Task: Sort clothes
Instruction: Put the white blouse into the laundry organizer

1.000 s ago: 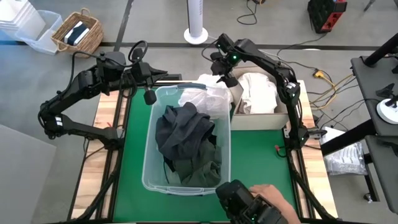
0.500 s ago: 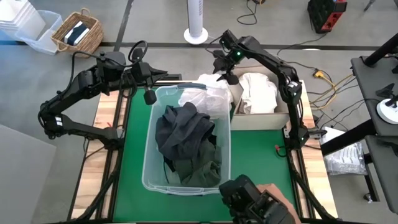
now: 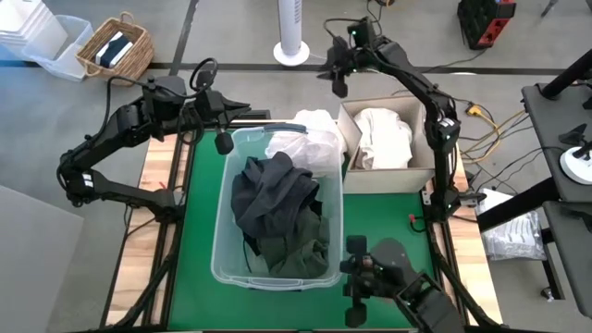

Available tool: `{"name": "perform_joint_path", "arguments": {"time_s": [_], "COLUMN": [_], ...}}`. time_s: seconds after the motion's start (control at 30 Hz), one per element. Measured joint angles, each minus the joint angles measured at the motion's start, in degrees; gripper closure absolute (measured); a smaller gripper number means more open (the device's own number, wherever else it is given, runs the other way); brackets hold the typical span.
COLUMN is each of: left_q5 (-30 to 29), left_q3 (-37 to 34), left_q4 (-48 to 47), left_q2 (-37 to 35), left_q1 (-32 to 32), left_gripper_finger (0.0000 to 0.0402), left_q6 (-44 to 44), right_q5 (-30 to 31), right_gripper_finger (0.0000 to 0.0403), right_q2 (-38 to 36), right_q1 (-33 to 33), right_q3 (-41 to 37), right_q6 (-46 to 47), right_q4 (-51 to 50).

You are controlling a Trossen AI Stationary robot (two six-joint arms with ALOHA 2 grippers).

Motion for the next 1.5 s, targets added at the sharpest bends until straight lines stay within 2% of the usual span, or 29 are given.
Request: {"name": "perform_joint_path", "arguments": {"time_s": [0.1,0.33,0.43,0.67,0.97,1.1,1.2,1.3,1.4,1.5], "left_q5": [0.02,0.0,0.0,0.0,0.0,0.0,0.0,0.0,-0.01,0.0], "left_q3": [0.0,0.0,0.0,0.0,0.0,0.0,0.0,0.0,0.0,0.0], "left_q4": [-0.02,0.0,0.0,0.0,0.02,0.03,0.03,0.08,0.29,0.29], "left_q2": [0.0,0.0,0.0,0.01,0.02,0.01,0.0,0.01,0.02,0.02], "left_q1": [-0.02,-0.02,0.0,-0.01,-0.01,-0.02,0.0,-0.01,0.0,-0.01], "left_gripper_finger": [0.0401,0.0401,0.0401,0.0401,0.0401,0.0401,0.0401,0.0401,0.0401,0.0401], "left_q6": [-0.46,-0.56,-0.82,-0.9,-0.9,-0.89,-0.86,-0.36,-0.33,-0.38], "right_q5": [-2.68,-2.03,-1.22,-1.36,0.36,1.55,2.68,6.25,6.99,7.03], "right_gripper_finger": [0.0334,0.0388,0.0391,0.0384,0.038,0.0382,0.0391,0.0392,0.039,0.039], "right_q2": [1.21,4.74,5.53,5.62,4.86,2.44,0.12,-0.65,-0.34,-0.12], "right_q1": [-0.24,-0.14,-0.18,0.16,2.54,2.66,3.12,4.5,5.88,7.09], "right_q3": [-0.02,-0.2,-0.15,-0.13,-0.13,-0.13,-0.08,0.06,-0.16,-0.16], "right_q6": [5.72,9.42,9.95,-3.44,-8.3,-2.02,8.16,17.09,14.59,16.5], "right_q4": [-1.99,-8.36,-9.79,-16.95,-15.97,-11.97,-10.37,-13.34,-22.11,-19.81]}}
